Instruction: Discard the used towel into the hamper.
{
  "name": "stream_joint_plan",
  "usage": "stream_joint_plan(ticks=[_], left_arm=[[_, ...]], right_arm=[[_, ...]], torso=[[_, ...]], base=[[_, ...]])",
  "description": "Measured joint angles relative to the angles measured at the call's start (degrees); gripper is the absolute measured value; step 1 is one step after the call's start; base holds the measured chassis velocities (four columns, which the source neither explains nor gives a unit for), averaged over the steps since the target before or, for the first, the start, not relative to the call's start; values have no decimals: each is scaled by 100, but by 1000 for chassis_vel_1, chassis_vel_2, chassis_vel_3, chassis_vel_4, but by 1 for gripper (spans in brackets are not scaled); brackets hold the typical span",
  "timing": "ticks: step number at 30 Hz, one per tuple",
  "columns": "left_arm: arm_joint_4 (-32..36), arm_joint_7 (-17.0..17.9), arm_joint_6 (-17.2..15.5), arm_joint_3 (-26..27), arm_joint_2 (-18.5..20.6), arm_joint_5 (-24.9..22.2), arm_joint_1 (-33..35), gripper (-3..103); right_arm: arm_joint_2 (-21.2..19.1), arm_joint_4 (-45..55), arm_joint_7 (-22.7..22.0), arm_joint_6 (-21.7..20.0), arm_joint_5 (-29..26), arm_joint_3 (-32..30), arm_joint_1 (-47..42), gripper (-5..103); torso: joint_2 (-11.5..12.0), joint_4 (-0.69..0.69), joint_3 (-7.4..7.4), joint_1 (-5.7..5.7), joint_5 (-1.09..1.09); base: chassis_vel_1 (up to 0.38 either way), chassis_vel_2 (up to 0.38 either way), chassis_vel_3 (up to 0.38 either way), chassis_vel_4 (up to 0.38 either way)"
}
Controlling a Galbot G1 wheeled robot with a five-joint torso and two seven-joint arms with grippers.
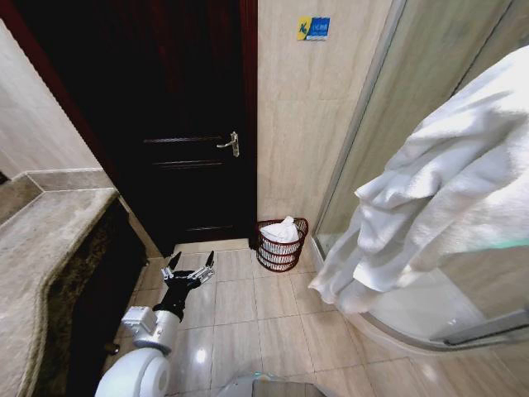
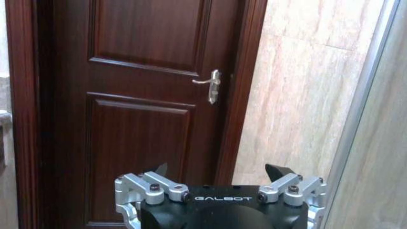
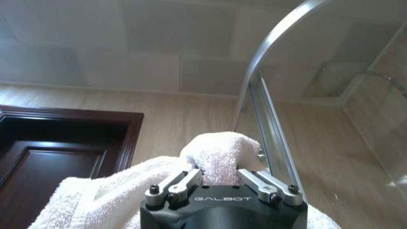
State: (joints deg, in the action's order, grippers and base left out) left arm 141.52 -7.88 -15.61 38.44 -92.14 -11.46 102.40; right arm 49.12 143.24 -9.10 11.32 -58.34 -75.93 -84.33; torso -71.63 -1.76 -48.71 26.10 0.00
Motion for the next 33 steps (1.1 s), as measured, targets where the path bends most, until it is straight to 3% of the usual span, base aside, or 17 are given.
stream_joint_plan(ticks=[33], left_arm=[[0,0,0,0,0,0,0,100]], right_arm=[[115,0,-24,74,60,-2,-53,13]], torso=[[4,0,2,-2,0]], base=[[0,0,0,0]])
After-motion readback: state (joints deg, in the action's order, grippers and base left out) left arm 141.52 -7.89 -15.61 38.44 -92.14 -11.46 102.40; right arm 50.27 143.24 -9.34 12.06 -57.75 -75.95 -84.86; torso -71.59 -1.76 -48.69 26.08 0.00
